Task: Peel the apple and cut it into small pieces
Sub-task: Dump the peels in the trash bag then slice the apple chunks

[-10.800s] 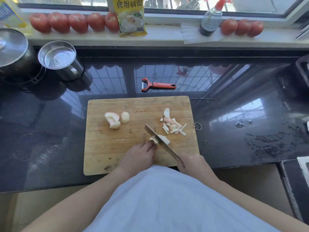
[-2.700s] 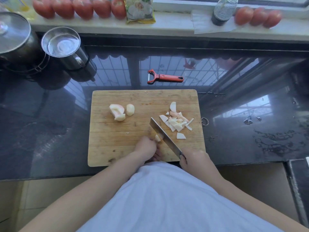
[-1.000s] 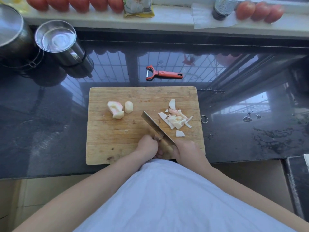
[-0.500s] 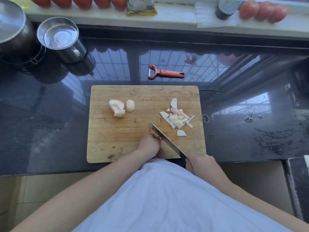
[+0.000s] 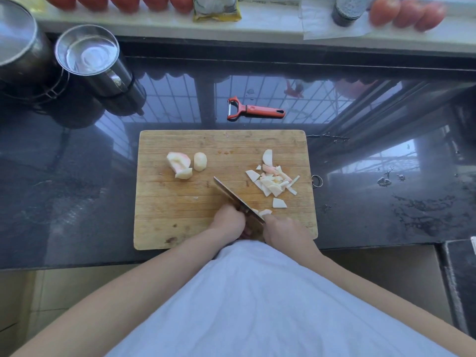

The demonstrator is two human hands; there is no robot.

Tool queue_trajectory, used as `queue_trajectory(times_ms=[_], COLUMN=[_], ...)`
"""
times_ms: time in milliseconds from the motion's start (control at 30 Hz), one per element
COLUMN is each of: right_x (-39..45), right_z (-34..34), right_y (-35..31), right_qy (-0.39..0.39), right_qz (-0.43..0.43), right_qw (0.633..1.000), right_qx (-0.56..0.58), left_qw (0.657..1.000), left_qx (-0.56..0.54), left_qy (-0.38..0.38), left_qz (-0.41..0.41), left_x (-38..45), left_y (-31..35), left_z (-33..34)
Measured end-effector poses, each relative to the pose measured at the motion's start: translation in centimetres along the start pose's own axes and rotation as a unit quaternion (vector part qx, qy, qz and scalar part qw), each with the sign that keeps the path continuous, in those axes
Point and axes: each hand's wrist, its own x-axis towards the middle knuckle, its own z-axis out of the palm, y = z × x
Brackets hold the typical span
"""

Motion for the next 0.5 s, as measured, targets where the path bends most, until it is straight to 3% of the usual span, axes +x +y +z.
queue_trajectory(times_ms=[133, 200, 267, 367, 433, 500], right_x=[-0.4, -1.5, -2.3, -2.8, -2.8, -2.8], right_z=[-1.1, -1.6, -1.7, -1.5, -1.4, -1.5], right_y=[0.7, 1.8, 3.0, 3.8, 3.8, 3.5], right_qy=[0.058, 0.079, 0.091, 0.094, 0.092, 0.089], right_qz=[0.011, 0.029, 0.044, 0.058, 0.06, 0.064], right_qw=[0.99, 0.983, 0.982, 0.983, 0.982, 0.98], right_qx=[0.131, 0.16, 0.16, 0.148, 0.152, 0.164], left_qw=[1.0, 0.989, 0.953, 0.868, 0.828, 0.827], left_qx=[0.022, 0.114, 0.238, 0.412, 0.478, 0.495], left_qy=[0.001, 0.066, 0.088, 0.051, 0.066, 0.077], left_qz=[0.01, 0.066, 0.164, 0.273, 0.284, 0.253], left_x=[0.4, 0.9, 1.3, 1.3, 1.3, 1.1], left_y=[-0.7, -1.4, -1.9, -1.4, -0.9, -0.8], left_z=[-0.4, -0.9, -1.5, -1.9, -1.7, -1.3])
